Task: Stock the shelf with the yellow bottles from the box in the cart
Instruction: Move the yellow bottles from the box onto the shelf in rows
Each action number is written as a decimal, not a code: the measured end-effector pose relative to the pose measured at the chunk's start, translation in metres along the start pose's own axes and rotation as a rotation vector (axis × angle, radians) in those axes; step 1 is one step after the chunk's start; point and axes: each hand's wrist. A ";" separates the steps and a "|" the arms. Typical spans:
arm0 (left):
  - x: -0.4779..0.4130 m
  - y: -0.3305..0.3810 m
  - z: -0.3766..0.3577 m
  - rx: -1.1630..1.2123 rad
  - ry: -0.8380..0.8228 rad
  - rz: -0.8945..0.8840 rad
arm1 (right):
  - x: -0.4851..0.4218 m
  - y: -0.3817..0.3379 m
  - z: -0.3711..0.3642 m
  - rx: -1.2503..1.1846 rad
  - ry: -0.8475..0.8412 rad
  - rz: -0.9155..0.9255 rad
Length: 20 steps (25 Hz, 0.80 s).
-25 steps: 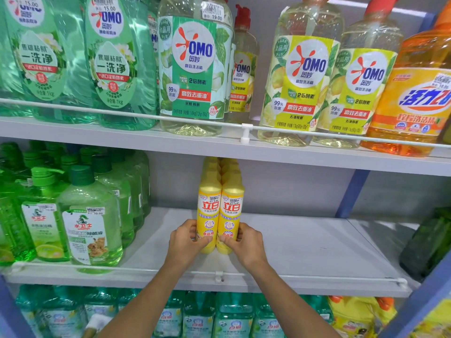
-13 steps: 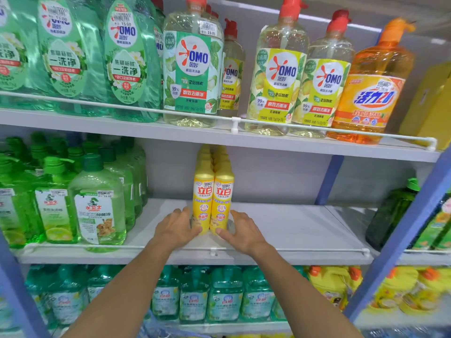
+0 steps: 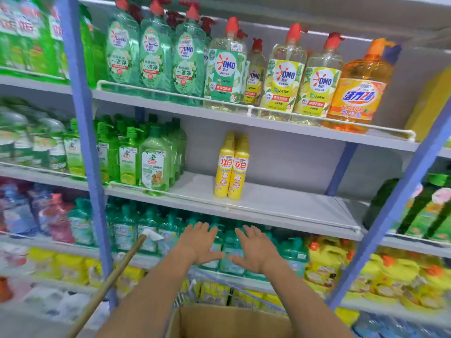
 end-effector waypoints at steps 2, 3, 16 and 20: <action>0.026 0.027 -0.029 0.024 -0.045 0.000 | 0.034 -0.001 -0.023 -0.019 -0.026 -0.004; 0.040 0.040 -0.047 0.031 -0.086 -0.001 | 0.053 -0.002 -0.039 -0.037 -0.051 -0.014; 0.109 0.098 -0.280 0.147 -0.491 -0.005 | 0.153 -0.014 -0.267 -0.273 -0.478 -0.174; 0.086 0.074 -0.324 0.181 -0.578 0.025 | 0.131 -0.021 -0.307 -0.307 -0.586 -0.204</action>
Point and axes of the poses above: each hand's wrist, its own x-axis away from the middle knuckle, its own z-axis out of the back of the hand, y = z × x, and after that the axes turned 2 degrees about -y, right-handed
